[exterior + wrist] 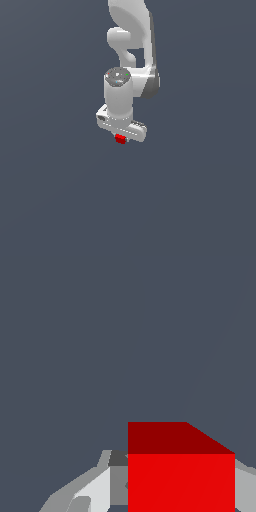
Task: Lift up the red cube by 0.2 meters.
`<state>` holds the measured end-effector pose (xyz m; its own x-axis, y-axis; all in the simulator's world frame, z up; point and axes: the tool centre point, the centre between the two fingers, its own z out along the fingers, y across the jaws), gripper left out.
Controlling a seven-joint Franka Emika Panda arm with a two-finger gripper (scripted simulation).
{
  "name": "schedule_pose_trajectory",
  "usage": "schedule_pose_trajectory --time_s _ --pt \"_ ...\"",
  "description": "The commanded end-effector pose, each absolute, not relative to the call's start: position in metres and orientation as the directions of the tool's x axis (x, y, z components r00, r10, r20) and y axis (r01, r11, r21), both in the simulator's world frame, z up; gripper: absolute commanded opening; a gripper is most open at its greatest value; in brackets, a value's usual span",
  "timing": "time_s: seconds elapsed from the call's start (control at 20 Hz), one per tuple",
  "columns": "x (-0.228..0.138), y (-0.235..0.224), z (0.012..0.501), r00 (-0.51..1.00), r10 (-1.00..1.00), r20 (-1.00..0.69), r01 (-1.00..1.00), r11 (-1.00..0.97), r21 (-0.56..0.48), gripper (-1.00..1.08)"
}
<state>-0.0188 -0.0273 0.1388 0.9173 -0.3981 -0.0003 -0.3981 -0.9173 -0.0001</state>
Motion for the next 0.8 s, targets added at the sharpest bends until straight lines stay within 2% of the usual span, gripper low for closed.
schedule_pose_trajectory --time_s 0.0,0.35,0.75 --pt "-0.019 -0.027 0.163 0.917 -0.398 0.0 -0.398 -0.917 0.0 -1.0" --pt "-0.018 -0.028 0.212 0.917 -0.398 0.0 -0.398 -0.917 0.0 -1.0" --pt "-0.017 -0.028 0.23 0.917 -0.398 0.0 -0.398 -0.917 0.0 -1.0"
